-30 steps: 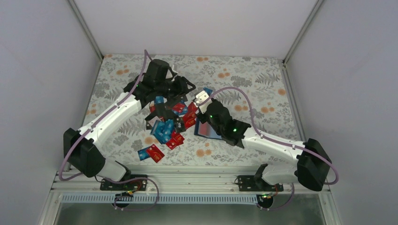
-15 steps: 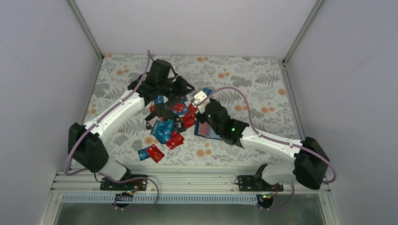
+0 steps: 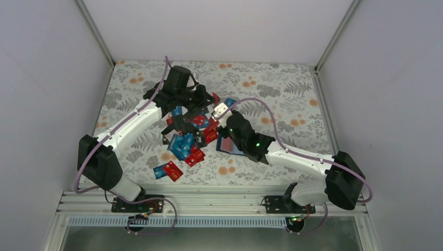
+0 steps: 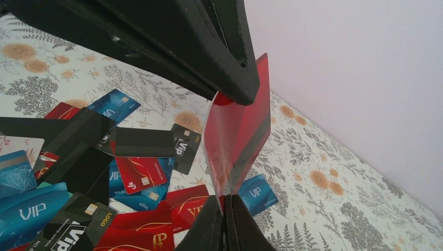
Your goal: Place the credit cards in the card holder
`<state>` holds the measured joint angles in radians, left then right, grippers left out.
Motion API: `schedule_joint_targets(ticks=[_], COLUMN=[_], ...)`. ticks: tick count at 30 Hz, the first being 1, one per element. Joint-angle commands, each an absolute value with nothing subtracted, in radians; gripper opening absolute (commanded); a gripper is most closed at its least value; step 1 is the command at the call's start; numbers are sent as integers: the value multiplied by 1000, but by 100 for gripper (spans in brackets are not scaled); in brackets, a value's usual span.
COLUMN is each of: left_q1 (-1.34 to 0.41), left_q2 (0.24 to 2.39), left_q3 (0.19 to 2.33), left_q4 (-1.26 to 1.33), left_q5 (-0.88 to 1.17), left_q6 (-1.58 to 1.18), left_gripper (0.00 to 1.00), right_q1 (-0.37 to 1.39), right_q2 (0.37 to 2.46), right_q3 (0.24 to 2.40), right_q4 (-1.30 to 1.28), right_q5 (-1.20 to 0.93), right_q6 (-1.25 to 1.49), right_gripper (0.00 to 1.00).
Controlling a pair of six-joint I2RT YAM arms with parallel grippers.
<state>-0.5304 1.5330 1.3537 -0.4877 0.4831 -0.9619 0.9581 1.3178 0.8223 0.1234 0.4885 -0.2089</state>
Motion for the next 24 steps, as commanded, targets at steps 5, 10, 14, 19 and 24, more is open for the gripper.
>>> schedule_joint_targets(ticks=[5, 10, 14, 19, 24], left_q1=[-517, -509, -508, -513, -546], left_q2=[1552, 1553, 1549, 1524, 1471], left_q3=[1345, 1343, 1354, 1296, 1140], left_q4=[-463, -445, -447, -418, -299], left_q5=[546, 559, 531, 496, 478], left_q6=[-962, -966, -933, -820, -722], left_gripper=[2, 2, 2, 2, 2], right_q1=[974, 973, 937, 730, 417], right_q2=[1343, 1328, 1298, 1219, 1185], right_q3=[881, 861, 842, 840, 765], right_q4=[119, 113, 71, -91, -144], right_q5=[516, 500, 479, 225, -228], right_q6=[-196, -172, -66, 223, 400], right_gripper=[30, 56, 69, 71, 70])
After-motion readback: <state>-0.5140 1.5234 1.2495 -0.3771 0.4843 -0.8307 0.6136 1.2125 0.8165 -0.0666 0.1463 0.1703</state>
